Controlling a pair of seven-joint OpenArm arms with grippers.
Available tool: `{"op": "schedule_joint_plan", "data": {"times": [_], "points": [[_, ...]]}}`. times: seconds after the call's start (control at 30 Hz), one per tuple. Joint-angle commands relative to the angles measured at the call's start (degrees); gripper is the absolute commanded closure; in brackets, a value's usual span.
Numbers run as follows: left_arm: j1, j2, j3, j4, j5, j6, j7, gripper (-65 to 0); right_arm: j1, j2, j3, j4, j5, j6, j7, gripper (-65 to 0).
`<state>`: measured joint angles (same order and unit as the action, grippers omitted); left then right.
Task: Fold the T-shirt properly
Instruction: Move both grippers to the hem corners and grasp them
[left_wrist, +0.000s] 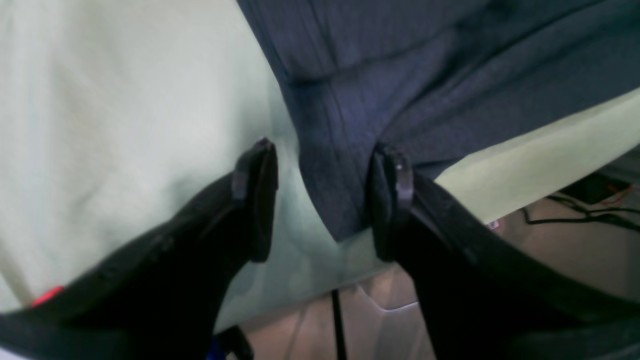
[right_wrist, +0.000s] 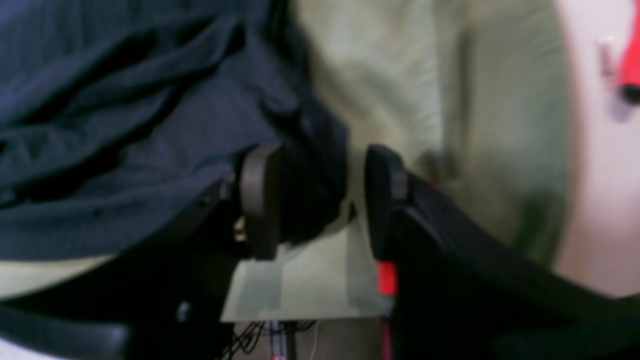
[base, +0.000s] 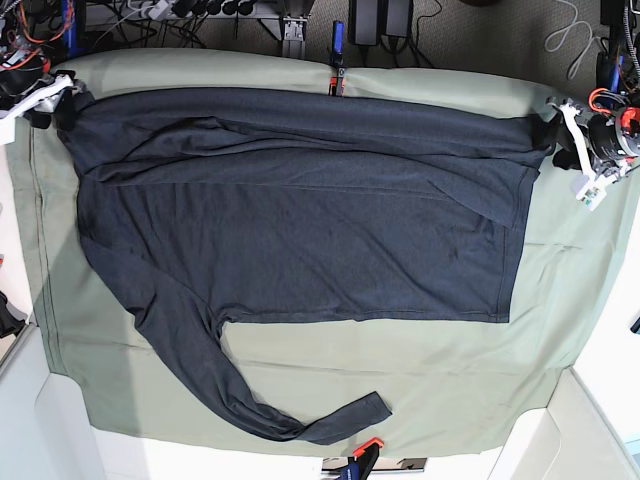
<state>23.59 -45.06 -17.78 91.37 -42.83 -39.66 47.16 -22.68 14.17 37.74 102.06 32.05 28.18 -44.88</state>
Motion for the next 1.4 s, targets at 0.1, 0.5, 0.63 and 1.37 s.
{"op": "schedule_joint_plan", "data": {"times": [0.1,0.5,0.63,1.37], "points": [[-0.4,-1.3,-5.3,0.6,-5.0,-0.3,-0.7,-31.6,2.3,3.0,1.8,1.1,1.2,-0.1,1.4,-27.2],[-2.7,-2.4,-12.9,0.5,-8.8,-0.3,-4.5,-31.6,16.4,5.0,-1.7,-1.7,0.7,-0.1,2.5,-27.2],[-6.6,-2.6,-11.6,0.2,-7.3,-0.3,-5.9,-31.6,23.4,5.0,-5.7,-7.5,-0.3,-1.4,4.2,-27.2],[-57.6,4.3,23.9,-51.9,6.9,1.1,-23.8,-31.7,50.1,4.4,-17.6,-50.0,-11.1,-0.2,7.5,-27.2]]}}
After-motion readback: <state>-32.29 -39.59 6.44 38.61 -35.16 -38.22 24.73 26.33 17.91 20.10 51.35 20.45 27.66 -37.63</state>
